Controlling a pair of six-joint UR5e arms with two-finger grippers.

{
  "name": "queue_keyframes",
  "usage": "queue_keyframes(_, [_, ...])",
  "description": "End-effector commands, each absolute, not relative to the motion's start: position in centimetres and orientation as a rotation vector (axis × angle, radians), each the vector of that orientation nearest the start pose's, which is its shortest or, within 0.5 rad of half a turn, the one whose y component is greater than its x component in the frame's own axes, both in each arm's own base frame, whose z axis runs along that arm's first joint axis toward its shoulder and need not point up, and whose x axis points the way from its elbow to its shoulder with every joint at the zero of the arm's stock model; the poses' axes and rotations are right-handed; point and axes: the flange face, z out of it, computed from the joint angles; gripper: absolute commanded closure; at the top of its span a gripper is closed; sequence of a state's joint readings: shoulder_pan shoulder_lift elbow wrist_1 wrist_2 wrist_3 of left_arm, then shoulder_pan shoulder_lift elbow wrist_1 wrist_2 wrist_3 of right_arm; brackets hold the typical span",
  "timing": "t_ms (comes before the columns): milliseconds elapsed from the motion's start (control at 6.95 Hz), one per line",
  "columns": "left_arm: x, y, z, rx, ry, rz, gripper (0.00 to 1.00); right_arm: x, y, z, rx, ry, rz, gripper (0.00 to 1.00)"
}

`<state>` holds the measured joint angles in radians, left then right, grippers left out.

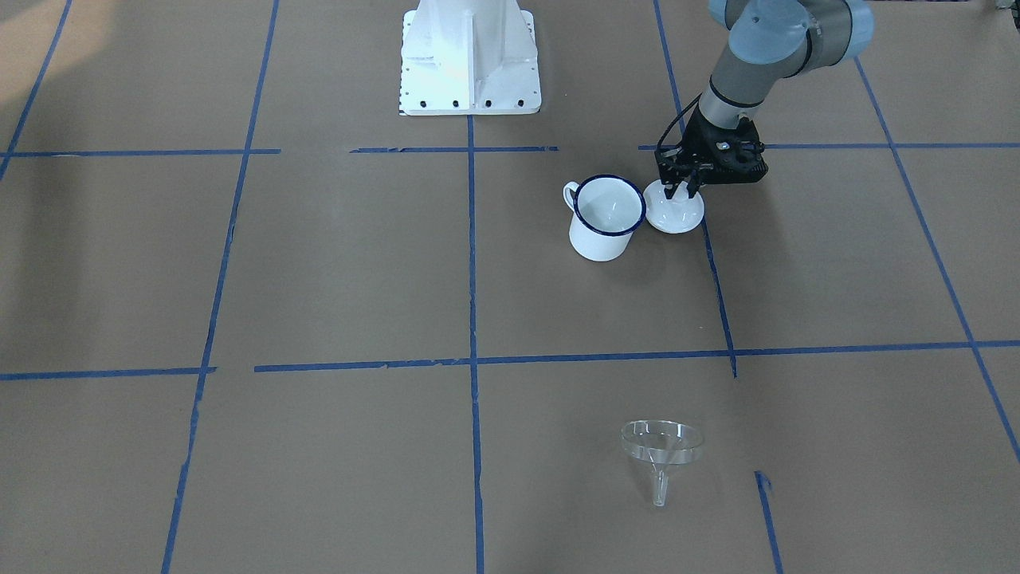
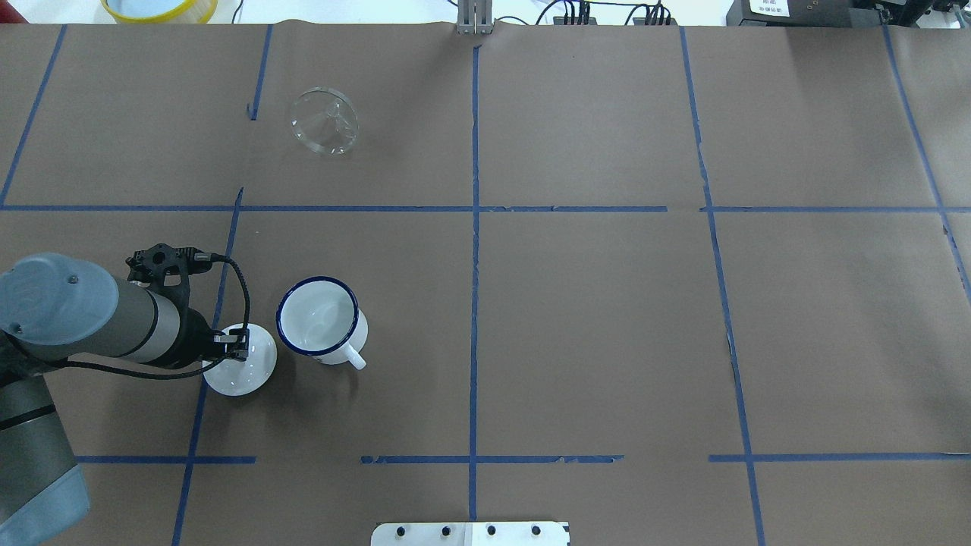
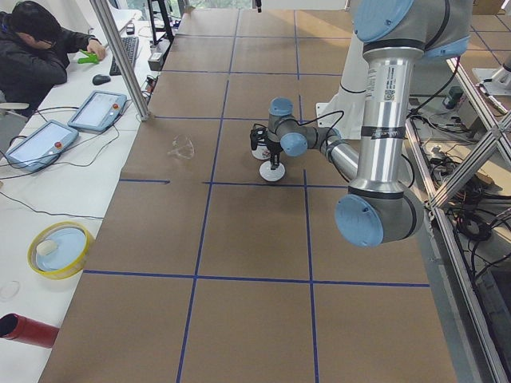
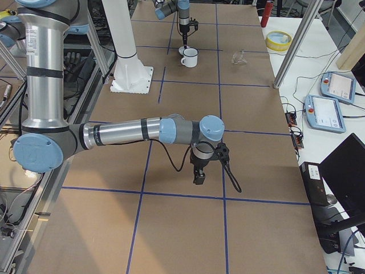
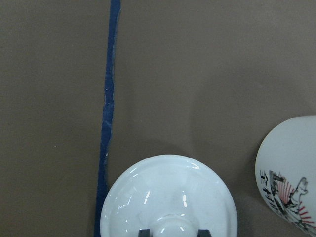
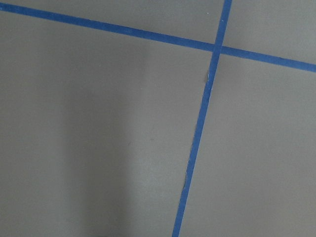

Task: Place funnel on cup
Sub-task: 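Open the left gripper and raise it off the lid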

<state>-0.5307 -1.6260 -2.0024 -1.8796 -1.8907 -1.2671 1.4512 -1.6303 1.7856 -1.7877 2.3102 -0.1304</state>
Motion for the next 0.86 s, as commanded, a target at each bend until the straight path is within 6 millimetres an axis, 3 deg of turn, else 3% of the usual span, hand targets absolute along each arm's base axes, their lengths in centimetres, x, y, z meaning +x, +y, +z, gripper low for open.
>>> queue_keyframes(0, [38.6, -34.5, 39.9, 0.042, 0.842, -0.088, 0.77, 1.1, -46.2, 60.6, -0.055, -0.741, -0.216, 0.00])
queue_keyframes(288, [38.7, -34.5, 39.8, 0.043, 0.844, -0.088, 0.35, 1.1, -46.2, 60.5, -0.053, -0.741, -0.216, 0.00])
queue_keyframes(432, [38.7, -34.5, 39.8, 0.043, 0.844, -0.088, 0.03, 1.1, -46.2, 60.6, -0.055, -0.741, -0.216, 0.00])
queue_keyframes(719, [37.6, -34.9, 38.9, 0.056, 0.860, -0.104, 0.00, 1.1, -46.2, 60.5, -0.053, -0.741, -0.216, 0.00])
